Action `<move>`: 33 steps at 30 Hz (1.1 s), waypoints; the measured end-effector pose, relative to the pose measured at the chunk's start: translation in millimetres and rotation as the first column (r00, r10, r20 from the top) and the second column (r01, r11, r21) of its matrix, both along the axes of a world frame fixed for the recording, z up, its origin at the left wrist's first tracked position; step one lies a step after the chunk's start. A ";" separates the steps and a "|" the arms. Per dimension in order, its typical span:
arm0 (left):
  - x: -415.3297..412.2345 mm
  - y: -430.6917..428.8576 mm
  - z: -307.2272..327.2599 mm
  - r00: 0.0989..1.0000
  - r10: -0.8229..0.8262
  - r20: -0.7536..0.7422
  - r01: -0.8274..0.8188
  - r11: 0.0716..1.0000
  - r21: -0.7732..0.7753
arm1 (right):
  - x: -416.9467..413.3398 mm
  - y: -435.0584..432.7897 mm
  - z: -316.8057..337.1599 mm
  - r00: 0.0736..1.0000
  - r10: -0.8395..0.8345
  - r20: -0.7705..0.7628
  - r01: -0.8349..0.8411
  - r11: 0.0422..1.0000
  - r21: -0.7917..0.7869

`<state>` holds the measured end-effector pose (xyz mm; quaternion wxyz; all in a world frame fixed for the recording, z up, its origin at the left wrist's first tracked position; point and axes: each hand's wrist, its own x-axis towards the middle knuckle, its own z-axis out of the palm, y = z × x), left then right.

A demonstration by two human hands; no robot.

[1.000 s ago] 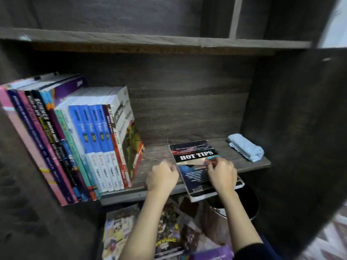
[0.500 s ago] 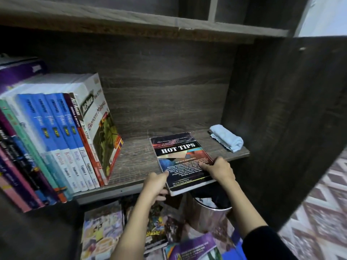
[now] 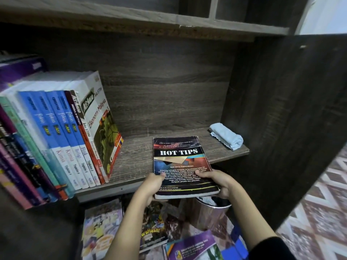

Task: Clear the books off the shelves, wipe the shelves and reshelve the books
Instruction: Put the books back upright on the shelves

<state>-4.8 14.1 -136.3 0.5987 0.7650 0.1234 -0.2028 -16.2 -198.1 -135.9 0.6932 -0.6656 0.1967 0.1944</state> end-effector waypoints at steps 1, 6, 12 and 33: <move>0.4 0.5 0.9 1.000 0.006 0.002 -0.006 1.000 -0.010 | -0.8 1.1 1.4 1.000 -0.025 0.015 0.024 0.998 0.050; 2.6 3.0 3.6 0.999 0.036 0.036 -0.036 0.999 -0.015 | -1.4 11.6 12.3 0.977 -0.132 0.168 0.126 0.991 0.046; -2.8 14.9 16.0 0.997 0.053 0.051 -0.045 0.987 -0.156 | -14.6 22.2 30.3 0.932 -0.210 0.295 0.180 0.976 0.125; -33.9 90.0 204.6 0.343 -0.289 0.894 -0.562 0.699 0.442 | -23.2 194.5 49.6 0.476 -0.079 0.876 0.423 0.894 -0.149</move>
